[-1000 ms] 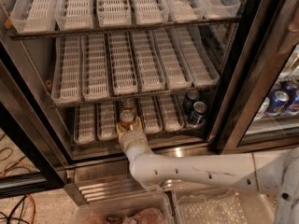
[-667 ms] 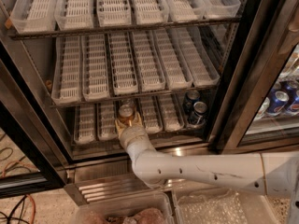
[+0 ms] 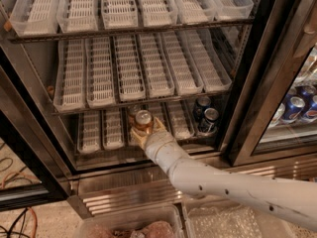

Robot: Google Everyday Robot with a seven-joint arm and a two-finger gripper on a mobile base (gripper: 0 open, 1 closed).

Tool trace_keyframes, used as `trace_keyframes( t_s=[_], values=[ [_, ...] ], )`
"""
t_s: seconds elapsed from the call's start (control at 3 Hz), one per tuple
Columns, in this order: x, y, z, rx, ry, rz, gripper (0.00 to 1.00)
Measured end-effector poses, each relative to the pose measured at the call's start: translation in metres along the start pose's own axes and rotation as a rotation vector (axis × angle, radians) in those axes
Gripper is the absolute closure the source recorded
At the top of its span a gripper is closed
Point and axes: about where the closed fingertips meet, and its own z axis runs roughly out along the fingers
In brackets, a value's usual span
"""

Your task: Pick orange can from bottom shelf of fridge

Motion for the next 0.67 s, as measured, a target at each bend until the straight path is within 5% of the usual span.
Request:
trace_keyframes(
  t_s=[0.67],
  values=[
    [-0.035, 0.008, -0.051, -0.186, -0.093, -0.057, 1.0]
  ],
)
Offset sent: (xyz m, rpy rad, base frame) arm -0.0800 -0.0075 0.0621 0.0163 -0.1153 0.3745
